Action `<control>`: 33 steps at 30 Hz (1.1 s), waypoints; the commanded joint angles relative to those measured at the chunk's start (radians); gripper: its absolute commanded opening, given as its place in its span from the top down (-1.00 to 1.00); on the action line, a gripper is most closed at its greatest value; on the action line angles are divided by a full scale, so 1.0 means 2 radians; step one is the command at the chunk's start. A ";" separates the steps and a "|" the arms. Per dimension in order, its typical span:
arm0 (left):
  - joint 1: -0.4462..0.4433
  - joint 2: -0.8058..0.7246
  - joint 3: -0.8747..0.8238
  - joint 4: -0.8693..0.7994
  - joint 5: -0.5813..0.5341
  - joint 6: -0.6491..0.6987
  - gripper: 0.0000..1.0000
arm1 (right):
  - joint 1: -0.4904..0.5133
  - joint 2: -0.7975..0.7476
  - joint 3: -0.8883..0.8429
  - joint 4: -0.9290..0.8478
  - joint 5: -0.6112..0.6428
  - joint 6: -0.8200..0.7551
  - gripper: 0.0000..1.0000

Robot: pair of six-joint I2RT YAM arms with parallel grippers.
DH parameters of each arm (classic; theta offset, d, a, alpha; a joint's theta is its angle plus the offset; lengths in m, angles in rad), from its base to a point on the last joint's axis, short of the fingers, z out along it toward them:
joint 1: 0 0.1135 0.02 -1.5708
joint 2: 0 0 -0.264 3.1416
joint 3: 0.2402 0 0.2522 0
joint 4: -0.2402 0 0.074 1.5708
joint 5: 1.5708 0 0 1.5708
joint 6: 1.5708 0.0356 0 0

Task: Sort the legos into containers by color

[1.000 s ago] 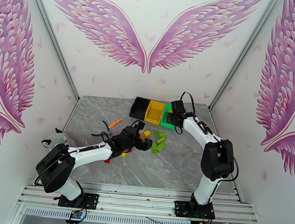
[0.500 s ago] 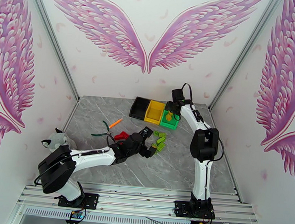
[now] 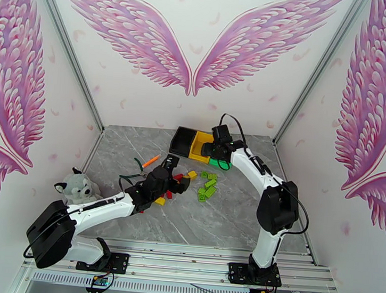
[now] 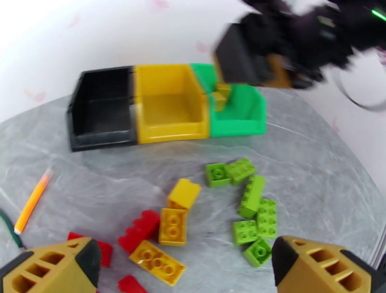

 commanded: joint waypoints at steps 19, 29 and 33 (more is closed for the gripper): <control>0.215 -0.043 -0.153 0.120 0.131 -0.262 -0.97 | 0.214 0.044 -0.066 0.025 0.006 -0.104 -0.44; 0.266 -0.041 -0.188 0.158 0.155 -0.308 -0.98 | 0.233 0.074 -0.050 0.017 -0.007 -0.126 -0.45; 0.271 -0.041 -0.188 0.159 0.157 -0.308 -0.98 | 0.239 0.089 -0.038 0.009 -0.004 -0.131 -0.46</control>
